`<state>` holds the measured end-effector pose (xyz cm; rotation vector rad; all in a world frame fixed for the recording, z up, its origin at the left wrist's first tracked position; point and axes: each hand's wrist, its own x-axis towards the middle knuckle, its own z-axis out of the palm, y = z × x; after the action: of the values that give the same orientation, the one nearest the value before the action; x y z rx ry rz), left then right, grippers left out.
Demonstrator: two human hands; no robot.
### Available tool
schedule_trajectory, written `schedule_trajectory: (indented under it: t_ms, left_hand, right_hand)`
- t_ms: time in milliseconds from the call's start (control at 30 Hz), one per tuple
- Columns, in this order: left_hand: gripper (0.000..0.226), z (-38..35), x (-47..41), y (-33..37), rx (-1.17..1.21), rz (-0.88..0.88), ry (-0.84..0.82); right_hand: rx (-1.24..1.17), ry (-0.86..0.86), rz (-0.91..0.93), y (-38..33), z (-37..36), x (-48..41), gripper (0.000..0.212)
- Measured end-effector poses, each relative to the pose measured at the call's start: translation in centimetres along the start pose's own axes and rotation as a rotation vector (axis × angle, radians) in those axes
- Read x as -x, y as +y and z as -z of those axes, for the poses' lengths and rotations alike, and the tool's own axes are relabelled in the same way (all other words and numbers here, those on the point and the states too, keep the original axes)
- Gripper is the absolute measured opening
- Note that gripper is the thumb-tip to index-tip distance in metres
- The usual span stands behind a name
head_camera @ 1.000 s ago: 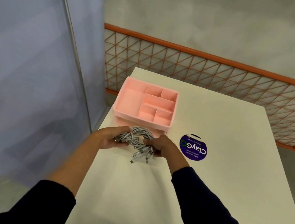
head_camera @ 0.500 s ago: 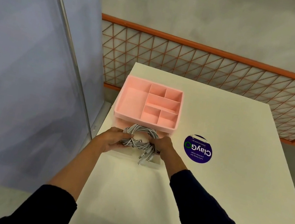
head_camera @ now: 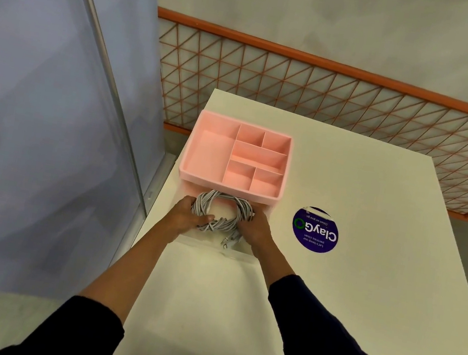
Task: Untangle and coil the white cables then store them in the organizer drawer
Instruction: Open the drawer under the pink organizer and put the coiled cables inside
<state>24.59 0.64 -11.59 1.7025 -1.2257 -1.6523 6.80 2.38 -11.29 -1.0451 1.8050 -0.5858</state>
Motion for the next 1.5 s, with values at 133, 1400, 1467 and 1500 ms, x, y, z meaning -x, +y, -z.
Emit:
schedule_trajectory:
  t_ms: [133, 1400, 1467, 1500]
  left_hand:
    - [0.077, 0.3, -0.1, -0.9, -0.222, -0.065, 0.088]
    - [0.073, 2.7, 6.9, -4.5, -0.490, -0.384, 0.263]
    - [0.071, 3.0, 6.8, -4.4, -0.475, -0.404, 0.259]
    - [0.070, 3.2, 6.7, -4.4, -0.466, -0.416, 0.256]
  right_hand:
    - [0.314, 0.037, 0.109, 0.6, 0.1, -0.4, 0.047]
    - [0.259, 0.178, 0.323, 6.5, 1.4, 7.3, 0.090]
    - [0.204, 0.173, 0.313, 6.5, 1.7, 7.0, 0.089]
    - [0.170, 0.183, 0.313, 6.4, 1.9, 6.8, 0.089]
